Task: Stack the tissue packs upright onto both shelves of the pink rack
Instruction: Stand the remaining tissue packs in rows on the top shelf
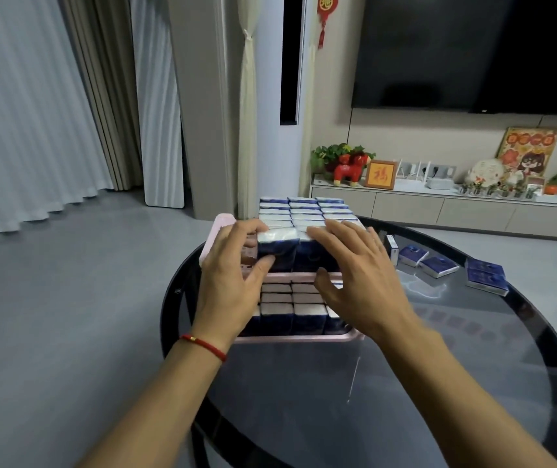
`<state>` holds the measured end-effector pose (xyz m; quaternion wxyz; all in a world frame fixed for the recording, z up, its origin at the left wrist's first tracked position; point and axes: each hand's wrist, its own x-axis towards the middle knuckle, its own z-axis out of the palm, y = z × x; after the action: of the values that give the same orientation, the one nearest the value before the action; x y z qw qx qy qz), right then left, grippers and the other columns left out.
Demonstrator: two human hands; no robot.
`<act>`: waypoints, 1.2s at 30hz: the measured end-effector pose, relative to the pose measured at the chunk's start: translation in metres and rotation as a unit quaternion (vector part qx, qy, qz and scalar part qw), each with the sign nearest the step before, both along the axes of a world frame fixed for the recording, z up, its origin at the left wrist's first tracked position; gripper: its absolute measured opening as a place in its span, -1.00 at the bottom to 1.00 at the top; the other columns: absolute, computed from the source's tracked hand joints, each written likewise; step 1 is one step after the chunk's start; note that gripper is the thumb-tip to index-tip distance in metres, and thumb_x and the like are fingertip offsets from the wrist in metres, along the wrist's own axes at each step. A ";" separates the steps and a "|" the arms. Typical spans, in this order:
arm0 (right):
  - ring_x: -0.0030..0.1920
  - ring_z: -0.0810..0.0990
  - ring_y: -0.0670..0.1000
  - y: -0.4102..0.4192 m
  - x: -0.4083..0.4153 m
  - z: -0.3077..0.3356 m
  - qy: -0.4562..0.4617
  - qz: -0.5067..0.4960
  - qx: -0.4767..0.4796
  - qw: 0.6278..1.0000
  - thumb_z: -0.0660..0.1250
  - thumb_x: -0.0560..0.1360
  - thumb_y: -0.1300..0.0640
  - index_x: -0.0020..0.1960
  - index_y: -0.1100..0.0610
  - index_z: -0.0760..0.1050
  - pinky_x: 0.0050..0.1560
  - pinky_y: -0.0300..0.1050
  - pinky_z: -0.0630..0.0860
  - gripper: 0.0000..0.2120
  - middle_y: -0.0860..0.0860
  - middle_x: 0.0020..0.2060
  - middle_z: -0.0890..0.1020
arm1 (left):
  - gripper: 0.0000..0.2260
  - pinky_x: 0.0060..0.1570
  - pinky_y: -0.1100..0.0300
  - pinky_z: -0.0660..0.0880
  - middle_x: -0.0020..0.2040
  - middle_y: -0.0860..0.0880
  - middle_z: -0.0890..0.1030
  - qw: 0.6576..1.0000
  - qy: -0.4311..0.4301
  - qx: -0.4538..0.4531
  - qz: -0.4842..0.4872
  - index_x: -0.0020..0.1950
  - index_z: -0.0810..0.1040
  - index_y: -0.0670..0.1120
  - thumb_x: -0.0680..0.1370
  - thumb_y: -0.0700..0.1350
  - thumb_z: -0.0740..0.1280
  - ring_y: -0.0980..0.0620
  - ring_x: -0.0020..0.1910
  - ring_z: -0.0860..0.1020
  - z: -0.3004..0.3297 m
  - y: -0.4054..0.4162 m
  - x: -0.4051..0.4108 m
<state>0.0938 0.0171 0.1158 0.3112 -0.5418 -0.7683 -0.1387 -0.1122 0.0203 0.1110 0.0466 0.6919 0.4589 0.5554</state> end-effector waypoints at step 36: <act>0.28 0.49 -0.03 -0.003 0.076 -0.021 0.297 -0.067 -0.072 0.950 0.20 0.59 0.07 0.40 0.07 0.48 0.28 -0.05 0.42 -0.61 -0.01 0.31 0.57 | -0.72 0.33 0.03 0.46 0.29 -0.12 0.54 0.980 0.164 0.093 0.057 0.29 0.60 -0.14 0.58 -0.21 0.35 -0.09 0.28 0.46 0.017 -0.014 0.014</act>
<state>0.1701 0.0144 0.0953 0.4755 -0.6294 -0.6114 0.0631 -0.0985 0.0059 0.1278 -0.1252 0.7478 0.4451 0.4763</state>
